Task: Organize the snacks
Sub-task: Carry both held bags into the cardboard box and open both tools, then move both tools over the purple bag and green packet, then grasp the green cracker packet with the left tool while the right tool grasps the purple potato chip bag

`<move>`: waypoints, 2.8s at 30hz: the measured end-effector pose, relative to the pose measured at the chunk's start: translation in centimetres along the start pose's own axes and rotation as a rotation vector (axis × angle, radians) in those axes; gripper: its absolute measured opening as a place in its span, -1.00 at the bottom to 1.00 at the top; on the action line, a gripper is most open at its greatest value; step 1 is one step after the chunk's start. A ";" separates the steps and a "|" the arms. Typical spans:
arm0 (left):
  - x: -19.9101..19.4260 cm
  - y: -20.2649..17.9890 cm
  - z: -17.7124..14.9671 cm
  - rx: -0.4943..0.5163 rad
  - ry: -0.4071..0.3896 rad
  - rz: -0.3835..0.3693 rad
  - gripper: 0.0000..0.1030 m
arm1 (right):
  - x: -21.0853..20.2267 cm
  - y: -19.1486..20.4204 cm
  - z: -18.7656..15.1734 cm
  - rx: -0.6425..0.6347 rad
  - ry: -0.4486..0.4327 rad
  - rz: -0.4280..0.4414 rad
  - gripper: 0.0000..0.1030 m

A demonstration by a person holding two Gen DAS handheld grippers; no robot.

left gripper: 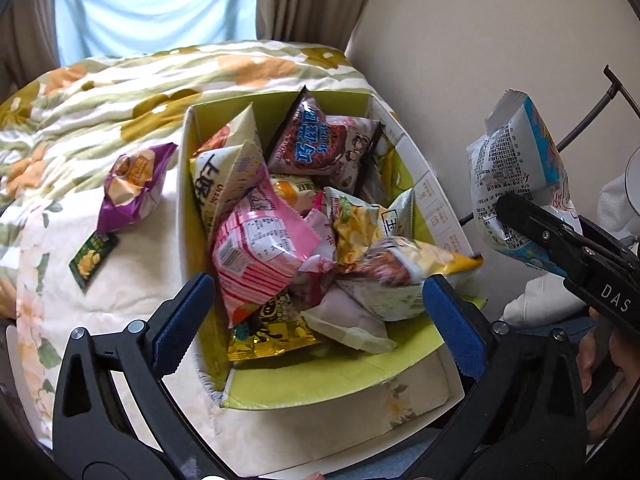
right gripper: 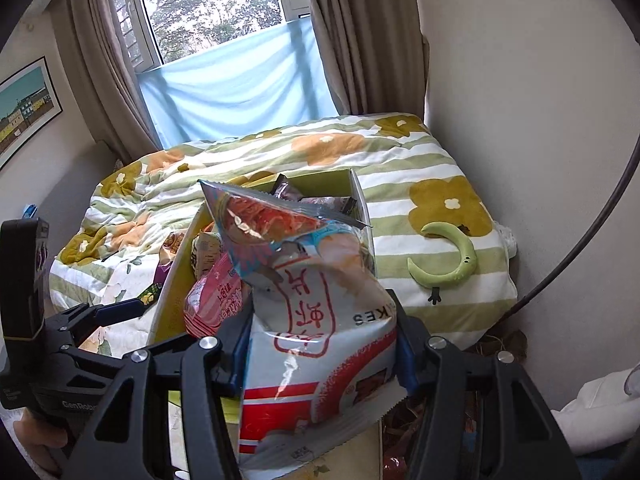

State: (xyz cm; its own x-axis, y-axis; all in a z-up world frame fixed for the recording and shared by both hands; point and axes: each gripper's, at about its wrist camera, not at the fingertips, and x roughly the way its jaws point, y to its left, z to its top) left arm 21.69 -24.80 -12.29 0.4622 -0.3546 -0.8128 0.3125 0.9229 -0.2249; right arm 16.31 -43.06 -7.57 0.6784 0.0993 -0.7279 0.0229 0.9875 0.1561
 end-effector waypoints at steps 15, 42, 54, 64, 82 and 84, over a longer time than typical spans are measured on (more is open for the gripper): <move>-3.3 5.2 -1.0 -0.134 -0.040 0.145 1.00 | 6.9 2.8 4.3 -0.157 0.075 0.106 0.04; -10.9 7.9 -5.2 -0.161 -0.143 0.203 1.00 | 0.0 7.0 1.9 -0.230 -0.046 0.112 0.99; -13.9 13.2 -8.5 -0.190 -0.152 0.277 1.00 | -0.5 12.1 -0.7 -0.196 -0.008 0.212 0.99; -12.6 21.0 -6.1 -0.110 -0.093 0.230 1.00 | 3.2 19.6 -0.4 -0.202 0.016 0.155 0.99; 1.5 32.7 0.5 0.097 0.095 0.007 0.98 | 18.3 29.2 3.2 -0.104 0.132 -0.008 0.99; 3.7 32.9 0.7 0.130 0.120 -0.016 0.90 | 20.8 29.5 3.3 -0.116 0.150 -0.037 0.99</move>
State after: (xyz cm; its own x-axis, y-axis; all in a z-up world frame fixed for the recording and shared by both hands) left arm 34.26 4.13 -22.37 0.3559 -0.3415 -0.8699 0.4278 0.8871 -0.1733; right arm 33.50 -12.26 -15.94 0.5614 0.0709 -0.8245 -0.0444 0.9975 0.0555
